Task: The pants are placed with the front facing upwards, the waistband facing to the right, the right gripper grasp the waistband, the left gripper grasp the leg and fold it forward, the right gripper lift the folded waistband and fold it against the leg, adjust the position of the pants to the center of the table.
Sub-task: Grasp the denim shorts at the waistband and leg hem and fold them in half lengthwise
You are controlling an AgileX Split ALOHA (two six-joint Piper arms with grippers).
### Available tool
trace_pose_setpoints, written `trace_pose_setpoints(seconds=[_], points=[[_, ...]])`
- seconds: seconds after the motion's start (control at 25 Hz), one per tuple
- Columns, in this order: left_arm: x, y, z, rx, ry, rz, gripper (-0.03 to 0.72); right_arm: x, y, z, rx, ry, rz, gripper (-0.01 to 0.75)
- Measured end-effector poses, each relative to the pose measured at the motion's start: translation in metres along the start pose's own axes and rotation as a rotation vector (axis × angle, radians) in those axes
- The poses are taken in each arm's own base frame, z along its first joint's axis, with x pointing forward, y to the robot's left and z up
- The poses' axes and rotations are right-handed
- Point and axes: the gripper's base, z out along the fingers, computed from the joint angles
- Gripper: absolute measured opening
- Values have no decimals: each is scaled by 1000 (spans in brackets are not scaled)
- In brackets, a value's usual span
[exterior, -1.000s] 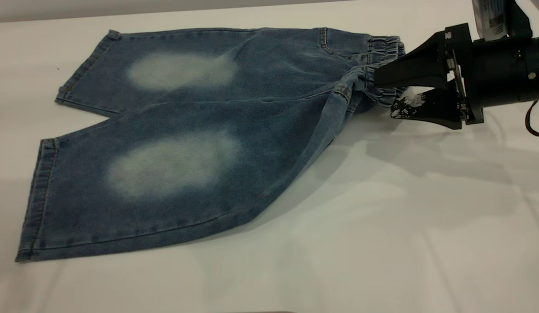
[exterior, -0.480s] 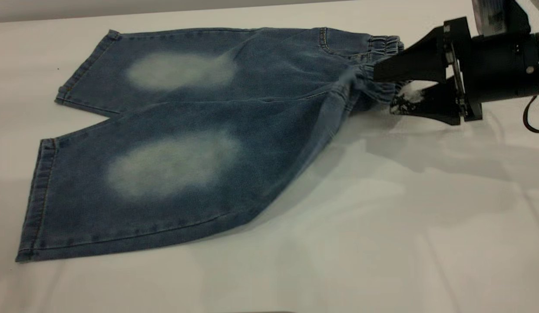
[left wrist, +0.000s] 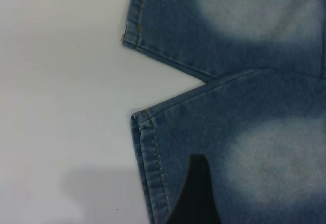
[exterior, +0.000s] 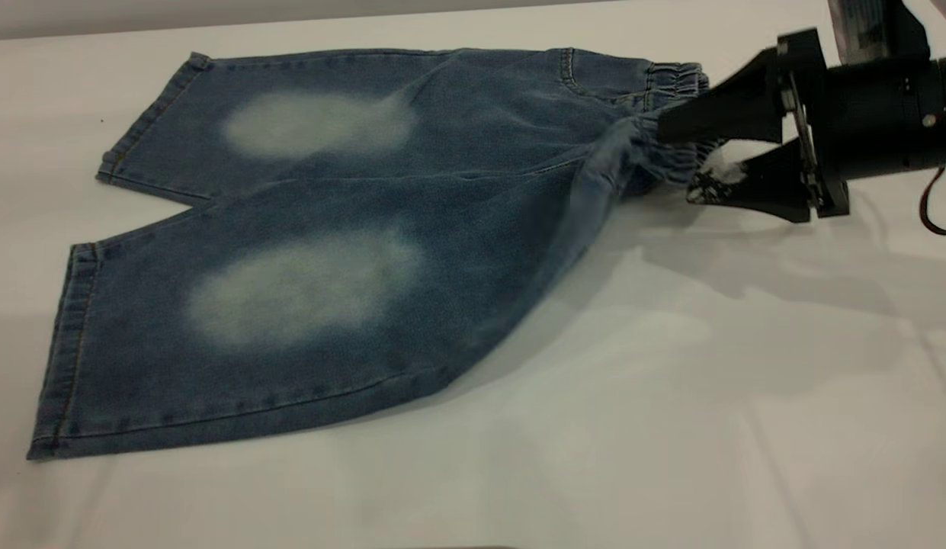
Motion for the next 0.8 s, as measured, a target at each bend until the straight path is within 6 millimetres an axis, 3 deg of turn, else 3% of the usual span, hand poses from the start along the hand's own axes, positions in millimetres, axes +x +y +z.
trace_pose_setpoints(seconds=[0.2, 0.44, 0.52, 0.68, 0.8], points=[[0, -1, 0, 7, 2, -18, 568, -1, -19, -2, 215, -1, 61, 494], [0, -1, 0, 8, 3, -20, 568, -1, -24, -3, 274, -3, 77, 409], [1, -1, 0, 8, 6, -21, 568, -1, -25, -3, 275, -3, 77, 344], [2, -1, 0, 10, 19, -21, 568, 0, -25, -3, 276, -1, 75, 102], [5, -2, 0, 16, 56, -21, 568, 1, -24, -3, 276, 26, 53, 35]])
